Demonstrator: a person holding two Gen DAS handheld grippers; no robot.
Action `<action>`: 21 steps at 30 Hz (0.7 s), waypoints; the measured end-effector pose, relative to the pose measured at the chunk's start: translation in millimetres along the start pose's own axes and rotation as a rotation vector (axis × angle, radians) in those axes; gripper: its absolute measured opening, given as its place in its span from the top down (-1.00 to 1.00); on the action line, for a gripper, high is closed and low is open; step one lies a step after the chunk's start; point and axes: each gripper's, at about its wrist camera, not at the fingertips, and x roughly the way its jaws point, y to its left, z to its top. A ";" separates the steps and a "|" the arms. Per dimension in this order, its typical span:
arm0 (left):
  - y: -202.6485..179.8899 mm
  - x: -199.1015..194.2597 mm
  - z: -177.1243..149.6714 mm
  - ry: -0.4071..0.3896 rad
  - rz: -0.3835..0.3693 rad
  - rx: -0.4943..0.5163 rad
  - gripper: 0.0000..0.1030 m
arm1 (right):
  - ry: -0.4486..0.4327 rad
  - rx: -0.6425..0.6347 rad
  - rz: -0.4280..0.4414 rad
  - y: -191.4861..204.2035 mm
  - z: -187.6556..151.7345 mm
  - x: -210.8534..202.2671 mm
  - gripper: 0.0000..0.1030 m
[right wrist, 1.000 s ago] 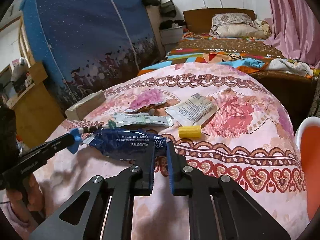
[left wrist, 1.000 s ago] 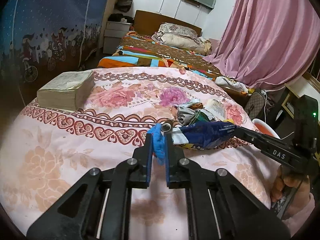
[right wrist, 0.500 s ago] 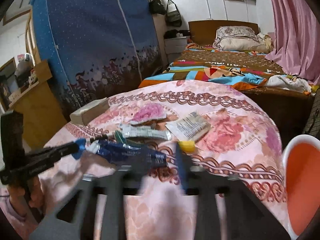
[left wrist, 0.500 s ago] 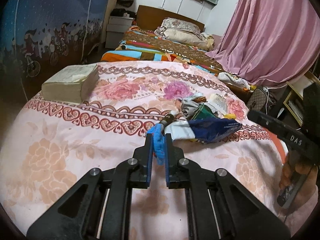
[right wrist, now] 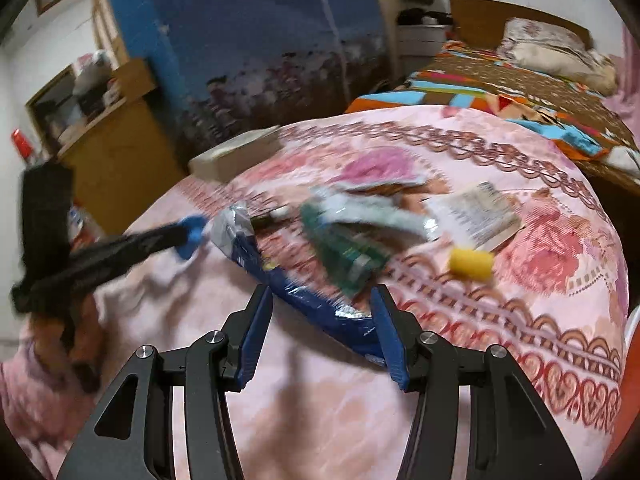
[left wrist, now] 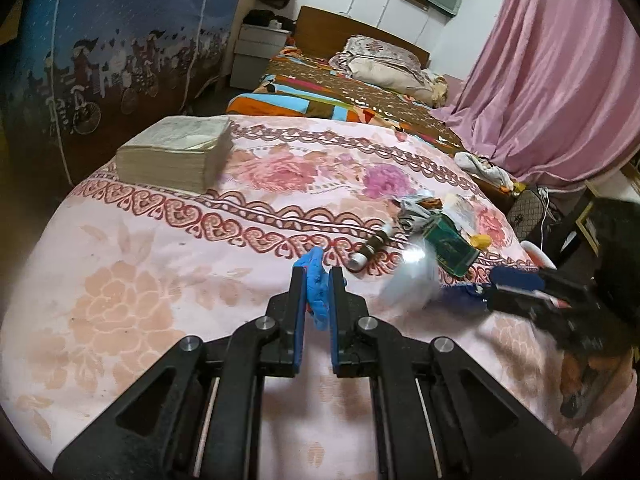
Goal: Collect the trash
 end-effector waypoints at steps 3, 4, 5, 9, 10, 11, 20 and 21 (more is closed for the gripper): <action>2.9 1.8 0.2 0.008 -0.006 -0.011 1.00 | 0.012 -0.039 0.009 12.7 -1.1 2.5 0.04; 2.2 1.8 -0.6 0.009 -0.003 -0.008 1.00 | 0.021 -0.056 -0.007 16.0 -1.3 6.5 0.04; 0.7 2.2 -0.9 0.010 -0.002 -0.004 1.00 | 0.029 -0.075 -0.030 19.0 -0.7 11.0 0.04; -5.2 2.7 -4.9 0.020 0.005 0.027 1.00 | 0.052 -0.199 -0.145 37.0 1.5 27.9 0.03; -5.9 2.7 -6.0 0.022 0.008 0.032 1.00 | 0.055 -0.212 -0.145 38.7 2.1 30.3 0.00; -5.7 2.5 -6.3 0.023 0.009 0.033 1.00 | 0.058 -0.222 -0.145 41.2 2.5 32.3 0.00; 7.8 -0.4 -4.5 0.022 0.000 -0.015 1.00 | 0.123 -0.287 -0.128 43.6 -2.3 43.2 -0.43; 7.9 0.0 -4.5 0.023 0.000 -0.016 1.00 | 0.122 -0.281 -0.141 44.2 -1.4 45.1 -0.43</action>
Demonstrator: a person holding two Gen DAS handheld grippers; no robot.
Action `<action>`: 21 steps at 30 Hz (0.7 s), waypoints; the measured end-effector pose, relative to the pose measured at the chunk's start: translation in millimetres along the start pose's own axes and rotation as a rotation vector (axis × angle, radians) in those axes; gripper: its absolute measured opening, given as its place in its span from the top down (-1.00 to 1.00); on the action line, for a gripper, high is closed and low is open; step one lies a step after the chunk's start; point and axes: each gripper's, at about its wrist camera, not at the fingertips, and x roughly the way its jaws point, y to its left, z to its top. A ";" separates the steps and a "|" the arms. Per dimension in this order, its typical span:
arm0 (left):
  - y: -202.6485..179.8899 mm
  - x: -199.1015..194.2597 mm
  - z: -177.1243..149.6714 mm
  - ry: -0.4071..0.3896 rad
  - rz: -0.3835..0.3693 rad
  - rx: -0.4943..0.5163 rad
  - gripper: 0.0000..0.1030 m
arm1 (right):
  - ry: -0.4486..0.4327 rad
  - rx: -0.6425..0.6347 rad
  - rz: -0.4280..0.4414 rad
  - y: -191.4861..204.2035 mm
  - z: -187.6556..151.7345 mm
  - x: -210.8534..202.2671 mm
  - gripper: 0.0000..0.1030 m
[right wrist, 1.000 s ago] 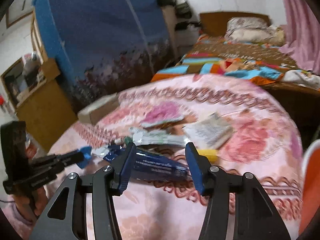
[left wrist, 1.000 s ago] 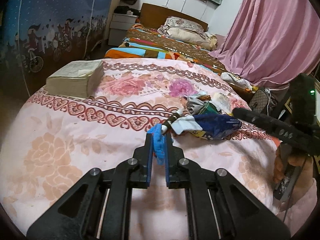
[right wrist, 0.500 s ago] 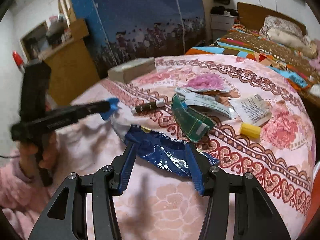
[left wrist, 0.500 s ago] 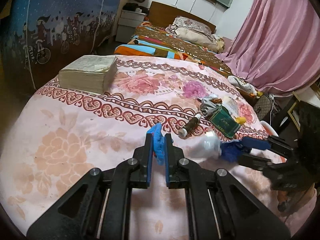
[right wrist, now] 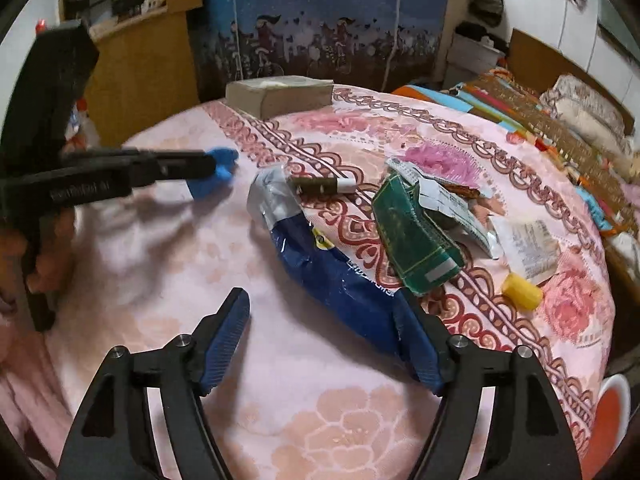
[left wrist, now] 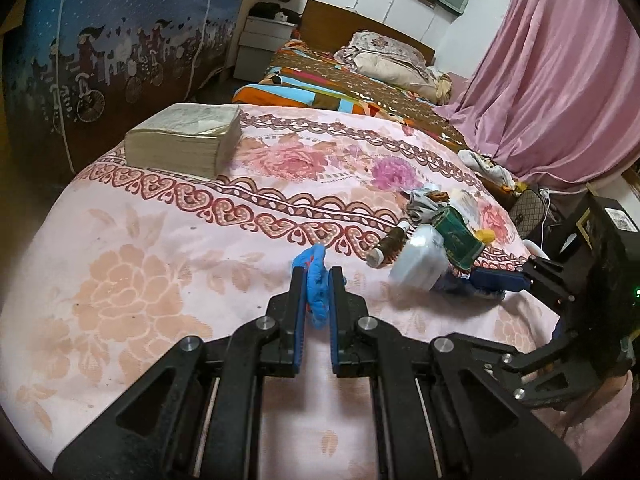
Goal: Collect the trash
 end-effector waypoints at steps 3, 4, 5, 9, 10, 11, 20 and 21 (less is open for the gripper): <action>-2.6 1.0 -0.9 -0.002 0.009 0.011 1.00 | -0.003 0.054 -0.012 -4.7 4.8 4.5 -0.36; -3.9 1.1 -1.3 -0.005 0.013 0.018 1.00 | -0.005 0.074 -0.023 -7.1 5.9 4.9 -0.18; -4.6 1.0 -1.6 -0.007 0.017 0.025 1.00 | -0.011 0.094 -0.035 -9.9 7.1 5.3 -0.04; -9.1 0.3 -3.3 -0.020 0.022 0.046 1.00 | -0.046 0.139 -0.029 -14.5 6.5 2.5 0.47; -10.6 -0.4 -3.8 -0.026 0.018 0.052 1.00 | -0.054 0.135 -0.030 -12.8 6.3 0.8 0.52; -12.9 -1.4 -4.5 -0.034 0.015 0.060 1.00 | -0.065 0.133 -0.028 -11.5 5.3 -1.6 0.54; -35.4 -27.6 -8.0 -0.212 -0.007 0.139 1.00 | -0.269 0.199 -0.037 -15.9 -9.0 -39.3 0.85; -40.2 -30.9 -8.0 -0.235 -0.010 0.150 1.00 | -0.292 0.205 -0.044 -16.1 -10.6 -43.3 0.86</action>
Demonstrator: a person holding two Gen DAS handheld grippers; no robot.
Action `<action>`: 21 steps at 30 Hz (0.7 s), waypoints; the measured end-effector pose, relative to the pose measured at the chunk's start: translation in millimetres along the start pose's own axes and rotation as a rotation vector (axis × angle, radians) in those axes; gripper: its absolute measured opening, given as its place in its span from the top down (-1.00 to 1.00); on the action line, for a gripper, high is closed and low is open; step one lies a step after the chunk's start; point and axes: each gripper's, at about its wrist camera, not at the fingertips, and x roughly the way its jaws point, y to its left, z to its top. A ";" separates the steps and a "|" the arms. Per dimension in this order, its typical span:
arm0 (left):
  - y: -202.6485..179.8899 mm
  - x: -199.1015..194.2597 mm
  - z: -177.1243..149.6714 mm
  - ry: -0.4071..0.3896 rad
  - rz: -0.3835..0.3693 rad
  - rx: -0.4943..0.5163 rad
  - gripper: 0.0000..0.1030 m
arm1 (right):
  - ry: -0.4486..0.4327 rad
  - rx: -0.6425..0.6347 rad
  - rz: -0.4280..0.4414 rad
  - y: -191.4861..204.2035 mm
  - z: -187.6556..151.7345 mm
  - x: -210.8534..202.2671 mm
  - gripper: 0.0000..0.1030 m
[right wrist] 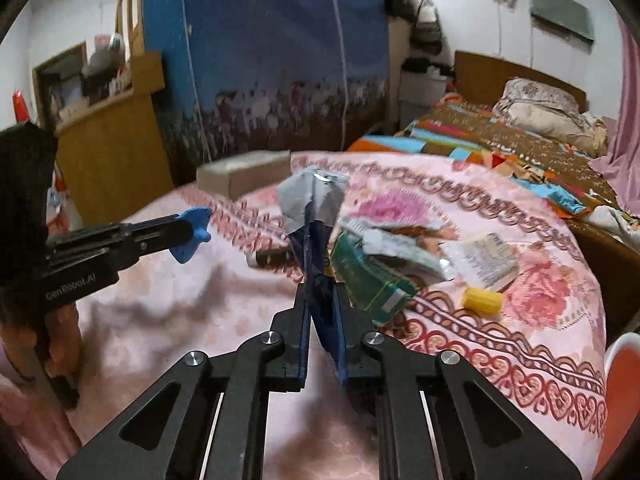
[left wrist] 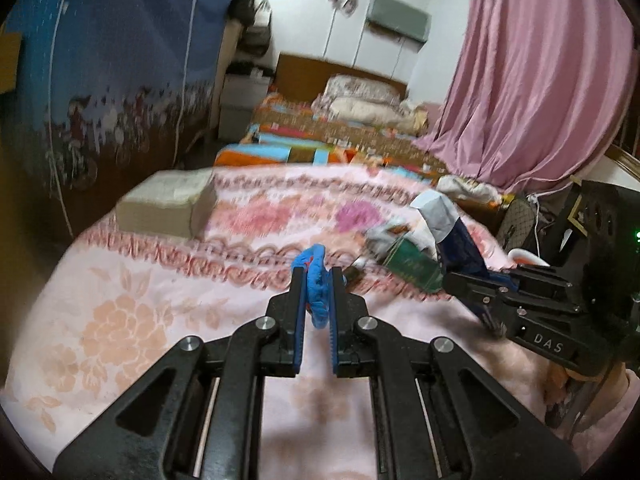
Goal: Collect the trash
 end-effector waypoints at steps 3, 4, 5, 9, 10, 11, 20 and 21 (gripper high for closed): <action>-14.9 -5.9 5.6 -0.062 -0.014 0.038 1.00 | -0.090 0.025 -0.010 -4.5 0.6 -16.3 0.87; -19.8 -6.2 7.5 -0.075 -0.019 0.048 1.00 | -0.123 0.036 -0.012 -7.6 1.3 -22.6 0.87; -27.5 -7.4 10.5 -0.097 -0.028 0.066 1.00 | -0.155 0.045 -0.023 -10.9 2.1 -29.5 0.87; -54.7 -8.1 19.4 -0.157 -0.078 0.117 1.00 | -0.285 0.073 -0.094 -27.7 6.9 -62.0 0.87; -61.0 -8.1 20.1 -0.167 -0.088 0.126 1.00 | -0.322 0.084 -0.115 -34.4 7.2 -72.5 0.87; -69.1 -7.6 22.0 -0.181 -0.102 0.138 1.00 | -0.348 0.093 -0.134 -39.2 7.2 -80.1 0.87; -151.0 8.5 37.0 -0.240 -0.277 0.233 1.00 | -0.475 0.199 -0.369 -101.3 -9.1 -138.2 0.87; -161.1 11.3 38.2 -0.235 -0.299 0.244 1.00 | -0.478 0.213 -0.395 -108.6 -12.2 -142.6 0.87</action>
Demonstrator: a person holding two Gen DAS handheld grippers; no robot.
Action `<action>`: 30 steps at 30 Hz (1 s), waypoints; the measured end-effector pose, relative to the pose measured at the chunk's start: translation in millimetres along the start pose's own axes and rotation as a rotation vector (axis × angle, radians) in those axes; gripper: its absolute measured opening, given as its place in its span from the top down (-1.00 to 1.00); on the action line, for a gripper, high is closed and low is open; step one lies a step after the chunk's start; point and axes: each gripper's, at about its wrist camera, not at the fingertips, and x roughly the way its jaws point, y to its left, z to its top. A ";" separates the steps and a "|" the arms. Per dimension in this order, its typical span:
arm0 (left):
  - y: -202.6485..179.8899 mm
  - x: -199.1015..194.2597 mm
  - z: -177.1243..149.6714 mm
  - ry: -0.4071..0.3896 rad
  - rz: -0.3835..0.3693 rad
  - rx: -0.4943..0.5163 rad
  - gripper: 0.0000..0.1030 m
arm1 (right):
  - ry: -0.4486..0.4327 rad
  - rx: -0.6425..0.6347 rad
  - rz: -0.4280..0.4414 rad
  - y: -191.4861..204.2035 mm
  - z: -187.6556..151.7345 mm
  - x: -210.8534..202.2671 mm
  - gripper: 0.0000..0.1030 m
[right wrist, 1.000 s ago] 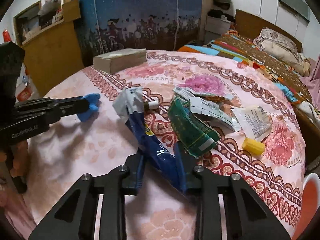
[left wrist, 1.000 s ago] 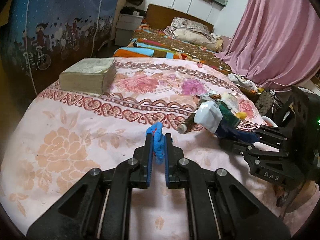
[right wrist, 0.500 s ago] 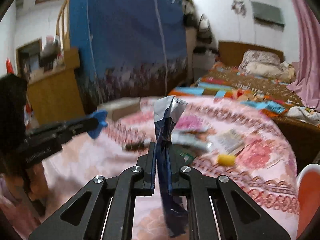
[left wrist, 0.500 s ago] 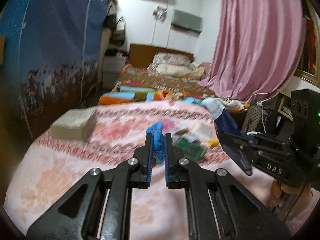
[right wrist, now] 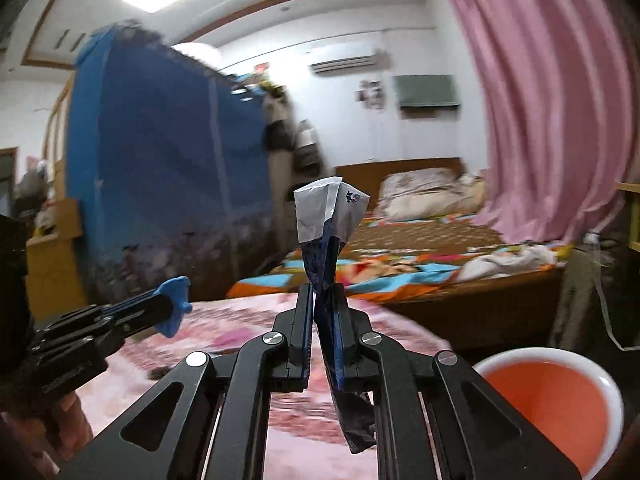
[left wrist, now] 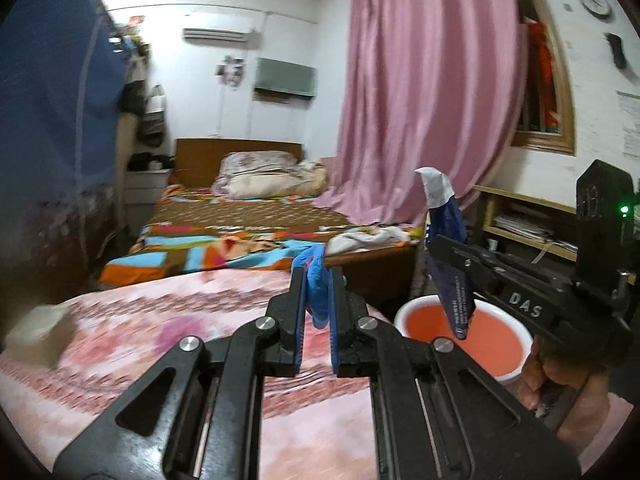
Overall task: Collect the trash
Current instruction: 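Carry the glove and wrapper over the orange bucket and open both tools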
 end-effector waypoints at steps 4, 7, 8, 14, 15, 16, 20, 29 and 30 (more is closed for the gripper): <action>-21.0 22.0 7.7 0.038 -0.098 -0.028 1.00 | 0.008 0.039 -0.093 -31.3 -2.9 -5.1 0.86; -41.4 43.4 8.2 0.087 -0.145 -0.022 1.00 | 0.032 0.086 -0.155 -56.2 -8.0 -6.7 0.85; -46.2 48.4 7.2 0.101 -0.151 -0.018 1.00 | 0.043 0.105 -0.177 -63.5 -10.2 -6.9 0.85; -79.9 101.5 0.1 0.295 -0.240 -0.042 1.00 | 0.136 0.205 -0.277 -103.8 -27.4 -9.5 0.84; -83.7 108.2 -1.2 0.320 -0.245 -0.054 1.00 | 0.151 0.218 -0.292 -108.5 -29.7 -8.6 0.84; -88.1 113.9 -3.7 0.342 -0.250 -0.063 1.00 | 0.161 0.227 -0.304 -112.0 -32.5 -11.8 0.84; -99.5 135.6 -9.1 0.420 -0.270 -0.097 1.00 | 0.198 0.271 -0.331 -124.9 -38.2 -13.6 0.83; -109.9 159.3 -16.0 0.508 -0.291 -0.143 0.95 | 0.234 0.336 -0.362 -144.0 -46.0 -16.5 0.35; -110.2 159.8 -16.3 0.512 -0.292 -0.147 0.86 | 0.228 0.345 -0.364 -145.5 -46.3 -19.2 0.31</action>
